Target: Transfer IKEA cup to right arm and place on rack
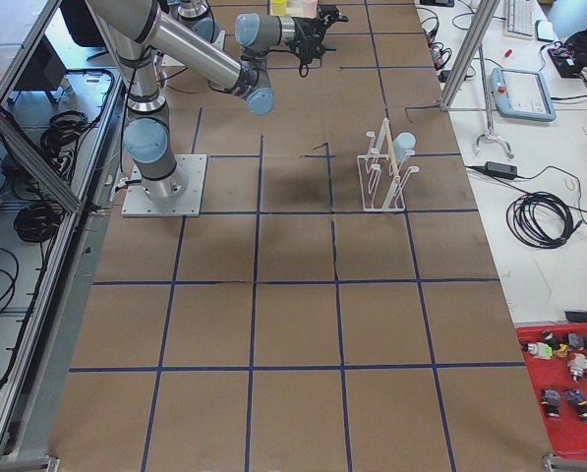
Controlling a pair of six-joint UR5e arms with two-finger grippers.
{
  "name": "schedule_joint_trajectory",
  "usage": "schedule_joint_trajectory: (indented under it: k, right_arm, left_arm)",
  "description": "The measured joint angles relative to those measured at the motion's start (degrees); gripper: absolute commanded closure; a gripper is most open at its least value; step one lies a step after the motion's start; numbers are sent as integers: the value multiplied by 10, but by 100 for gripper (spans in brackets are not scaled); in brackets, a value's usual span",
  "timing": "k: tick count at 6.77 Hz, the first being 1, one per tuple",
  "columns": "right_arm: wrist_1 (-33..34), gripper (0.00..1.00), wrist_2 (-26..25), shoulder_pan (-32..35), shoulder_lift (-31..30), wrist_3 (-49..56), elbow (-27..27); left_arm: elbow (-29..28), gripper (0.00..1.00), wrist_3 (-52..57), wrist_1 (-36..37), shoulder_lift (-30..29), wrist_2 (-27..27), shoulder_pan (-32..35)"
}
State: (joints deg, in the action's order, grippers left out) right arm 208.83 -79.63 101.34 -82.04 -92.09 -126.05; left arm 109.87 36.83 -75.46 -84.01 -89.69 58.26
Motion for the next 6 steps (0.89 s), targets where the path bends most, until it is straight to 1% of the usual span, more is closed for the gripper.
schedule_joint_trajectory:
  k: [1, 3, 4, 5, 6]
  right_arm:
    - [0, 0, 0, 0, 0, 0, 0]
    - [-1, 0, 0, 0, -2, 0, 0]
    - [-1, 0, 0, 0, -2, 0, 0]
    - [-1, 0, 0, 0, -1, 0, -1]
    - [-1, 0, 0, 0, -1, 0, -1]
  left_arm:
    - [-61, 100, 1, -46, -11, 10, 8]
    - [-164, 100, 3, -89, -58, 39, 28]
    - [-203, 100, 3, -91, -85, 49, 50]
    - [-233, 100, 2, -84, -108, 74, 72]
    - [-250, 100, 1, -67, -126, 130, 86]
